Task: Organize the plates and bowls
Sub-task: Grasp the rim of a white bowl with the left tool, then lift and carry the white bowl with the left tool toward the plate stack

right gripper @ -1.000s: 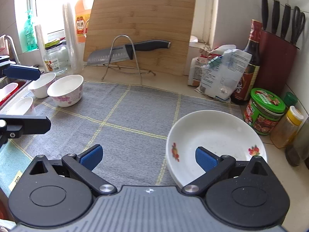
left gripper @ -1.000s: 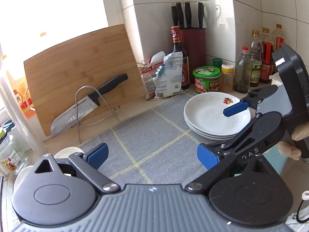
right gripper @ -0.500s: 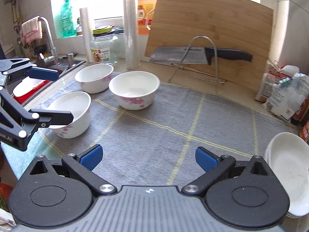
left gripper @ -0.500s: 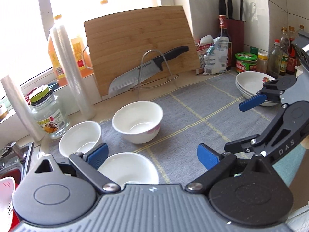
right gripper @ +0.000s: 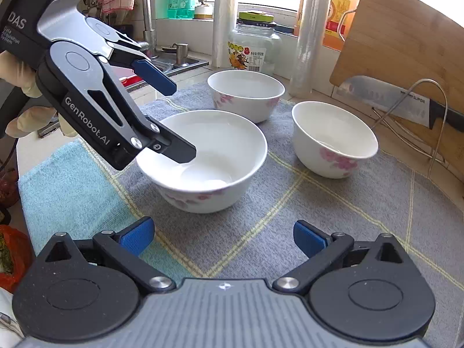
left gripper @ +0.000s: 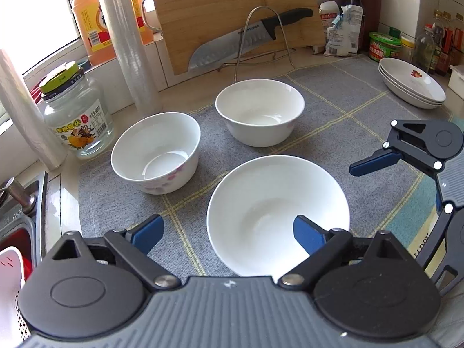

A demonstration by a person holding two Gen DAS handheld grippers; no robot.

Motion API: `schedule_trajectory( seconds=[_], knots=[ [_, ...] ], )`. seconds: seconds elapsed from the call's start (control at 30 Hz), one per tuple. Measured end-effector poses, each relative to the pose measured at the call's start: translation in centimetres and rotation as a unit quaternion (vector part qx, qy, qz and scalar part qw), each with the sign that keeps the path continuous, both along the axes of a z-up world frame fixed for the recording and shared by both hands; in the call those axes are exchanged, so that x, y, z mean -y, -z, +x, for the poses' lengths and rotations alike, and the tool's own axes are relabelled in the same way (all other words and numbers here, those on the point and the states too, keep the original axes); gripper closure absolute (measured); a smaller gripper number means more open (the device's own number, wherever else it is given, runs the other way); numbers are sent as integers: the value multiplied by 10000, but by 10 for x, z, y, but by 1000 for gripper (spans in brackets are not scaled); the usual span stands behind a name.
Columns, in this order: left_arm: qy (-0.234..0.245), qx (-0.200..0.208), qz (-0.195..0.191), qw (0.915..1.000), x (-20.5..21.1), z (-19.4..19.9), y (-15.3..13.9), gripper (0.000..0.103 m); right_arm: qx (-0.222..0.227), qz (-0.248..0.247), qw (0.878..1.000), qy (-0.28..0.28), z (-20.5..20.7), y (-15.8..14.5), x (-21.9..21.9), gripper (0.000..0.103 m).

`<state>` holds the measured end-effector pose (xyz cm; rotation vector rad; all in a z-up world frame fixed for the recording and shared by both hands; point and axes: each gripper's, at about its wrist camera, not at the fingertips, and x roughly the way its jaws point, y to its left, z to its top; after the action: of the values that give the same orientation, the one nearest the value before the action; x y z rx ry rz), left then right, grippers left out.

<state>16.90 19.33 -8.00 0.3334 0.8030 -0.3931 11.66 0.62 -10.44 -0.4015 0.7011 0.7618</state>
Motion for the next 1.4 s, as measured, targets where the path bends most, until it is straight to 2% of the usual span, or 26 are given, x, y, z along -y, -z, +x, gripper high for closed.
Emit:
schedule_trajectory(
  seconds=[0.13,0.23,0.37,0.5,0.8,1.4],
  knots=[
    [163,-299,-182,9993,-5,14,2,13,73,17,10000,-5,1,3,-12,0],
    [250,-451,-170,9985,-5,19,6,20,147,17,9999,-60,1,3,-19,0],
    [412,-608,-188,9971,-3,24,10,23,299,-98,9995,-96,1,5,-26,0],
    [480,-797,-265,9953,-3,28,14,35,320,-73,9994,-126,1,5,-28,3],
    [560,-952,-421,9930,-4,30,15,39,321,51,9993,-174,0,2,-29,14],
    [709,-854,-417,9929,13,24,4,40,229,-40,9997,-106,-3,-6,-21,16]
  ],
)
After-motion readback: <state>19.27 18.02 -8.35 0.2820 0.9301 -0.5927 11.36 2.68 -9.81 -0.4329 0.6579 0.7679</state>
